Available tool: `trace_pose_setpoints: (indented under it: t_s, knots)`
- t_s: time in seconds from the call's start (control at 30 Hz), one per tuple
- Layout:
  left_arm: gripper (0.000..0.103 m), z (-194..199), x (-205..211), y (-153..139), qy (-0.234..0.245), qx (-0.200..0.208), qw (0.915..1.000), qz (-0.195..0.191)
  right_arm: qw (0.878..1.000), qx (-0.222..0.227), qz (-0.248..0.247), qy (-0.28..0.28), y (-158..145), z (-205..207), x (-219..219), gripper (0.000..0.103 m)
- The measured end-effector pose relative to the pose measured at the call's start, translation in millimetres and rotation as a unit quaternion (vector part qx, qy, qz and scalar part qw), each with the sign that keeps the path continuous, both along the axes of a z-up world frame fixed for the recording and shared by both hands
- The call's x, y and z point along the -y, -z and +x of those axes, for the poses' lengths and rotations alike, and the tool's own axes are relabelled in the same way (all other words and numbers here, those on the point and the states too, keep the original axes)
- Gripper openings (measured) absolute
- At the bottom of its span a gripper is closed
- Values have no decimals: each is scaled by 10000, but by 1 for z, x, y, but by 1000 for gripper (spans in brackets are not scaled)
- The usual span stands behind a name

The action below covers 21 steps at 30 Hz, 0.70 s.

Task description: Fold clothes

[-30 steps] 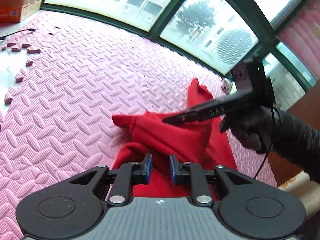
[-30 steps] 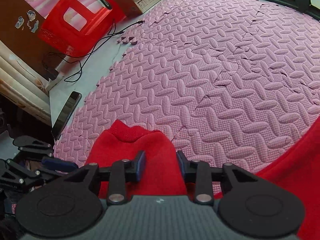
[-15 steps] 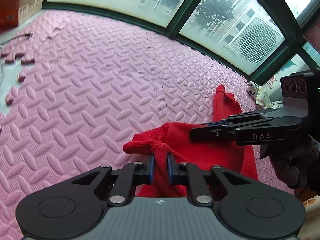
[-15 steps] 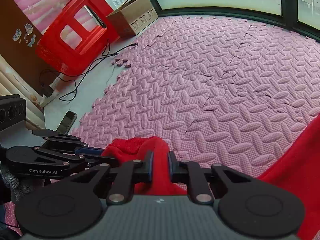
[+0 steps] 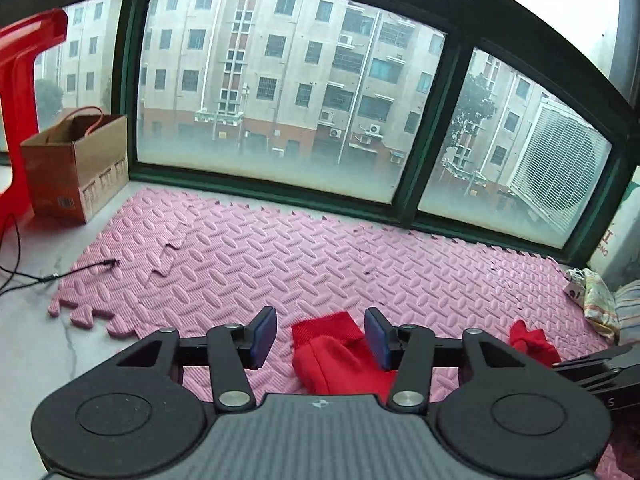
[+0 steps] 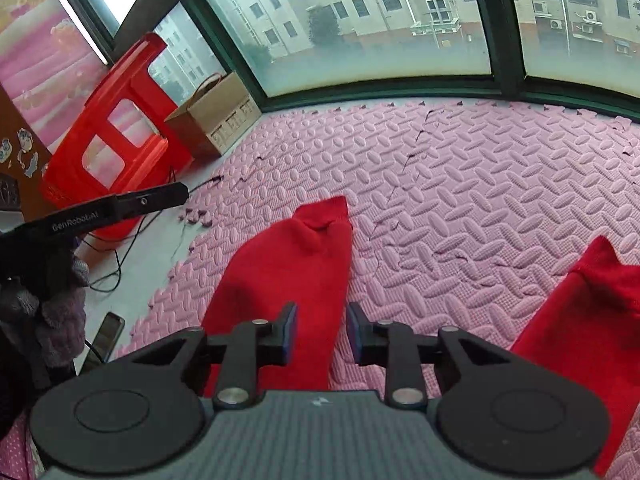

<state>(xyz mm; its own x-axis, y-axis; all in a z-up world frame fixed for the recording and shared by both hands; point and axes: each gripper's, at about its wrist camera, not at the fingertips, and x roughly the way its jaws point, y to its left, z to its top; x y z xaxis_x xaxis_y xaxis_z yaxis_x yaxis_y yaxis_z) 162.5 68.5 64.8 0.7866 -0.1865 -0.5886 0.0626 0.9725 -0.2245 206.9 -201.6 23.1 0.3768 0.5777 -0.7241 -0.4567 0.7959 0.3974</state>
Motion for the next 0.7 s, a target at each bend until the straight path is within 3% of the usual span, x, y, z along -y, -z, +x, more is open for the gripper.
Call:
trace_pose_setpoints:
  t_s: [0.13, 0.23, 0.33, 0.5, 0.7]
  knots:
    - [50, -21, 17, 26, 598, -539, 9965, -209, 9994, -127, -223, -244, 21, -3, -17, 27]
    - [50, -30, 30, 37, 772, -712, 9943, -175, 9995, -274, 27, -154, 26, 12, -22, 27]
    - [50, -31, 34, 46, 663, -824, 9944, 39, 9989, -416, 200, 78, 33, 39, -25, 27]
    - [49, -19, 21, 68, 273, -1338, 9902, 301, 9974, -543, 310, 361, 48, 76, -35, 27]
    - [48, -15, 10, 74, 78, -1515, 9879, 326, 9958, -627, 457, 481, 63, 104, -49, 27]
